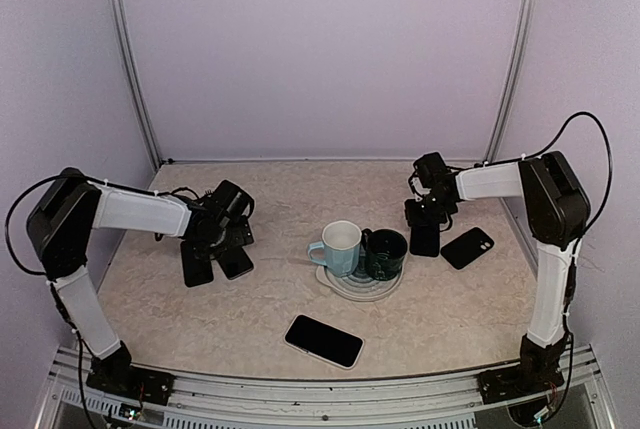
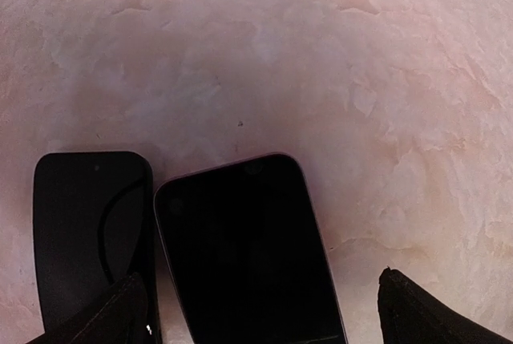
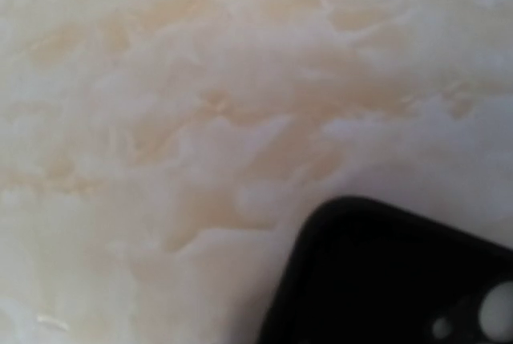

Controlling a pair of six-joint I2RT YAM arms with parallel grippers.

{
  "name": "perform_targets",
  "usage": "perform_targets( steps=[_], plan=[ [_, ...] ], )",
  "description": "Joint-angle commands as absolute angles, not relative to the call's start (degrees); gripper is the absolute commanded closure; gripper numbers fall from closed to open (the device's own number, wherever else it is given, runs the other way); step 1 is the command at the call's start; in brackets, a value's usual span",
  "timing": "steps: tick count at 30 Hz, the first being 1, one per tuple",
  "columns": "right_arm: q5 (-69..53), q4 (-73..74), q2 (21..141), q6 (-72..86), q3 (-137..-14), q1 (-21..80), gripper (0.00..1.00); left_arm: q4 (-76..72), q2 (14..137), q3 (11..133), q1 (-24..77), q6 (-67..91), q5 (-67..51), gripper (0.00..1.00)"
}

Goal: Put the phone into the phone case

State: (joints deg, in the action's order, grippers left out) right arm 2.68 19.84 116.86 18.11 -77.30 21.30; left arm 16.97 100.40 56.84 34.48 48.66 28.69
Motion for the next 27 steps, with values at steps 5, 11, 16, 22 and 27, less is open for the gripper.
perform_targets(
  steps=[5, 11, 16, 22, 27],
  plan=[
    [5.3, 21.1, 115.2, 20.1, -73.0, 24.1, 0.94, 21.7, 102.2, 58.6, 35.2, 53.4, 29.9, 0.01],
    [6.7, 19.9, 106.3, 25.4, -62.4, 28.6, 0.95, 22.8, 100.7, 58.1, 33.8, 54.6, 31.0, 0.01],
    [6.8, 19.7, 98.5, 29.4, -54.8, 29.9, 0.94, 22.3, 99.2, 56.6, 32.6, 54.7, 30.9, 0.01],
    [7.7, 22.9, 91.6, 31.0, -52.9, 31.6, 0.94, 21.5, 97.4, 54.3, 31.6, 54.2, 30.4, 0.01],
    [7.7, 24.8, 87.1, 35.5, -47.6, 35.8, 0.93, 21.4, 96.2, 53.0, 31.5, 54.5, 30.7, 0.01]
  ],
)
